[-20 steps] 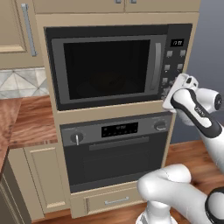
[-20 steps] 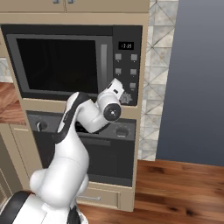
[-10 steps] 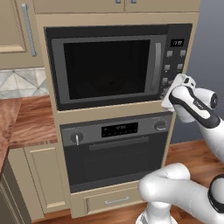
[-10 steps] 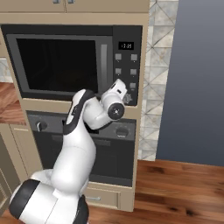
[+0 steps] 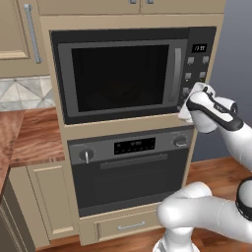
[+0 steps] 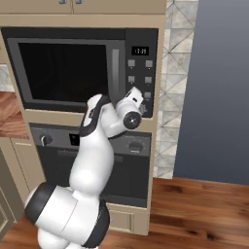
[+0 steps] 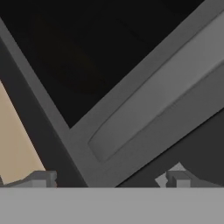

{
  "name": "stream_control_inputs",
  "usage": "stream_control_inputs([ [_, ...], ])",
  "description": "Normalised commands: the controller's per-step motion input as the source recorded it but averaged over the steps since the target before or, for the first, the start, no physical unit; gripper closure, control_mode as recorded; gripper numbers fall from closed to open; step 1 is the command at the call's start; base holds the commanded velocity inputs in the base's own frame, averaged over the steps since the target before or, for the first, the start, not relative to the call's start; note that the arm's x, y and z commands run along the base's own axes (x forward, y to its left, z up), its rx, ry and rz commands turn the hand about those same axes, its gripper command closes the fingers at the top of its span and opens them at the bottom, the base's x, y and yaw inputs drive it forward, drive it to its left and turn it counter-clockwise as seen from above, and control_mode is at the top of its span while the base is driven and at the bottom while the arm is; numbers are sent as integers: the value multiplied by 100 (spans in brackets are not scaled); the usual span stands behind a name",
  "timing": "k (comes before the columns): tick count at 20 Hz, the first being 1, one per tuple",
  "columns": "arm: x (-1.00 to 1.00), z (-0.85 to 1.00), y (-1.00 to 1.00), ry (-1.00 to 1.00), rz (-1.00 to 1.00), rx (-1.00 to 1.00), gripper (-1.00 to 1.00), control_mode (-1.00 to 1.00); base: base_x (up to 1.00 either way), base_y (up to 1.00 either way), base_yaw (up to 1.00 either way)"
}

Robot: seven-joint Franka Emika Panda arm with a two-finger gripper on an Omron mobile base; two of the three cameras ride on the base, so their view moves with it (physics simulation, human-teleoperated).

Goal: Remove the tangerine from the bowl and place it on the small plate. Then place the bowl with only the chicken drumstick in the microwave, close the door, and press the start button to microwave the chicken drumstick.

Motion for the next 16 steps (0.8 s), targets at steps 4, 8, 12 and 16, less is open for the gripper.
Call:
stream_control_inputs([
  [4,26,-5,-21,0,0,0,-100,-100,0,0,0],
  [8,34,-13,-11,0,0,0,-100,-100,0,0,0],
  [12,39,-20,-2,0,1,0,-100,-100,0,0,0],
  [16,37,-26,0,0,1,0,-100,-100,0,0,0],
])
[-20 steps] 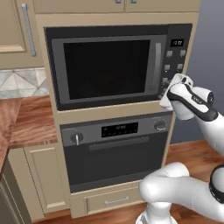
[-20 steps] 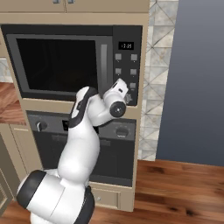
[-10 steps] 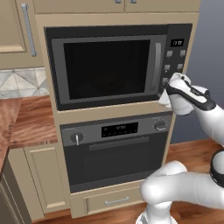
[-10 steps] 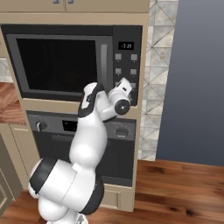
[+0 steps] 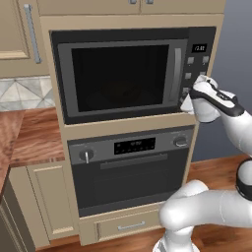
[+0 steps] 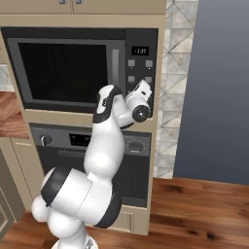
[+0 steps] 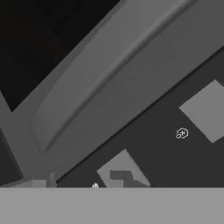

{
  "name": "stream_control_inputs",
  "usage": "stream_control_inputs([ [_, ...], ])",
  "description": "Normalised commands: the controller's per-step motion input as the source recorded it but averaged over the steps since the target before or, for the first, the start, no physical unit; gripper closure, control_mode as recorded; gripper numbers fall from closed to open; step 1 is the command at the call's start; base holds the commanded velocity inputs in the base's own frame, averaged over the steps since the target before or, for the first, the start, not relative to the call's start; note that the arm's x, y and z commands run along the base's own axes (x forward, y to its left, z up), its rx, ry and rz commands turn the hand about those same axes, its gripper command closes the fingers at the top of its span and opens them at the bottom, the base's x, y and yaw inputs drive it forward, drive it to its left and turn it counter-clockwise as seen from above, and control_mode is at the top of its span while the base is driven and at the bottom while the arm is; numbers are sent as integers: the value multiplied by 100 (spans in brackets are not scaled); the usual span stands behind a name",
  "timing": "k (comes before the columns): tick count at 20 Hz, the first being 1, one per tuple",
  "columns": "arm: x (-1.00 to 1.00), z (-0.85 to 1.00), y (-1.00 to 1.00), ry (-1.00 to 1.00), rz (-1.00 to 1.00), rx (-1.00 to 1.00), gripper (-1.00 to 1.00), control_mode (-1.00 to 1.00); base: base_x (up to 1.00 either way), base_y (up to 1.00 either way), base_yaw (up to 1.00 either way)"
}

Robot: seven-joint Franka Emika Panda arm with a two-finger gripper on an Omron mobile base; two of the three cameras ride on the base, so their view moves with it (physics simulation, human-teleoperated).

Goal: Remove the tangerine from the bowl and place it on the small plate. Then place the bowl with only the chicken drumstick in the microwave, close the door, and press the start button to microwave the chicken drumstick.

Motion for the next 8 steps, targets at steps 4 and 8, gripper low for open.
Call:
stream_control_inputs([
  [4,40,-41,9,0,0,0,-100,-100,0,0,0],
  [8,36,-37,13,0,0,0,-100,-100,0,0,0],
])
